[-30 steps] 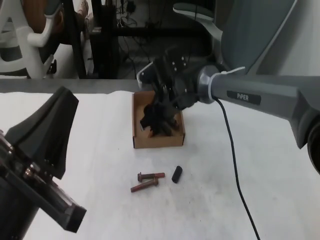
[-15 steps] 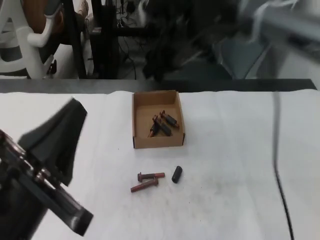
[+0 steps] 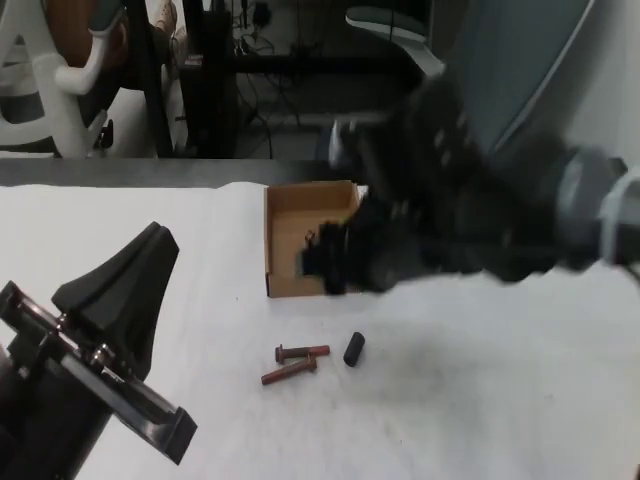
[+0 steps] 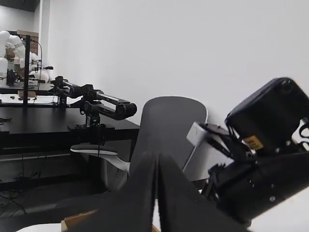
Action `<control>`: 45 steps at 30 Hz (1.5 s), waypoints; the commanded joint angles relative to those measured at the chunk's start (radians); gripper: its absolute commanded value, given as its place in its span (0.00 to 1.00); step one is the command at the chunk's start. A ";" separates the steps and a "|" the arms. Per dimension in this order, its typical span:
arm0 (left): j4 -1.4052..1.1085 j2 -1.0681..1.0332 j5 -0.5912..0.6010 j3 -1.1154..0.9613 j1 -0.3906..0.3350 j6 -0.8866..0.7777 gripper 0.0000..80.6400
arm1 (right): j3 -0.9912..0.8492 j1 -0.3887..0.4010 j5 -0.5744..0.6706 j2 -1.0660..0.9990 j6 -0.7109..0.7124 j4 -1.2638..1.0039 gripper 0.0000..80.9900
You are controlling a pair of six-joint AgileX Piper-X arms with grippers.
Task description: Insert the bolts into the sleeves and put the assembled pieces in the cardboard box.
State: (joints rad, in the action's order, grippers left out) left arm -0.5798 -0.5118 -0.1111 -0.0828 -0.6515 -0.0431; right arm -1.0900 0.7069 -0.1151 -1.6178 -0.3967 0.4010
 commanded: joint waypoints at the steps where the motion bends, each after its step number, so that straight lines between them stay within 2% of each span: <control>1: -0.002 0.007 0.006 0.000 0.002 -0.003 0.02 | -0.003 0.007 -0.062 -0.054 -0.101 0.032 0.68; 5: -0.002 0.007 0.008 0.000 0.002 -0.003 0.02 | -0.003 -0.006 -0.075 -0.108 -0.272 0.096 0.68; 9: -0.002 0.007 0.008 0.000 0.002 -0.046 0.02 | -0.010 -0.026 -0.089 -0.140 -0.369 0.096 0.68; 13: -0.002 0.007 0.025 0.000 0.002 -0.135 0.02 | -0.048 -0.050 -0.089 -0.187 -0.375 0.112 0.68; 17: -0.002 0.007 0.153 0.000 0.002 -0.138 0.02 | -0.098 -0.077 -0.089 -0.234 -0.381 0.128 0.54; 19: -0.002 0.007 0.181 0.000 0.002 -0.138 0.02 | -0.124 -0.086 -0.070 -0.256 -0.375 0.128 0.52; 28: -0.002 0.007 0.184 0.000 0.002 -0.136 0.02 | -0.185 -0.095 -0.052 -0.334 -0.340 0.268 0.52; 32: -0.002 0.007 0.184 0.000 0.002 -0.136 0.02 | -0.185 -0.095 -0.050 -0.359 -0.342 0.262 0.52; 35: -0.002 0.007 0.184 0.000 0.002 -0.136 0.02 | -0.187 -0.095 -0.011 -0.377 -0.343 0.267 0.52; 40: -0.002 0.007 0.184 0.000 0.002 -0.136 0.02 | -0.190 -0.091 0.115 -0.379 -0.321 0.316 0.44; 42: -0.002 0.007 0.184 0.000 0.002 -0.136 0.02 | -0.194 -0.088 0.130 -0.379 -0.295 0.323 0.48; 43: -0.002 0.007 0.184 0.000 0.002 -0.136 0.02 | -0.194 -0.088 0.130 -0.375 -0.290 0.323 0.55; 45: -0.002 0.007 0.184 0.000 0.002 -0.136 0.02 | -0.199 -0.088 0.124 -0.371 -0.290 0.323 0.76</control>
State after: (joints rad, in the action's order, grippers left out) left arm -0.5765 -0.5118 0.0677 -0.0828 -0.6515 -0.1778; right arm -1.2922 0.6096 -0.0529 -1.9699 -0.6945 0.6898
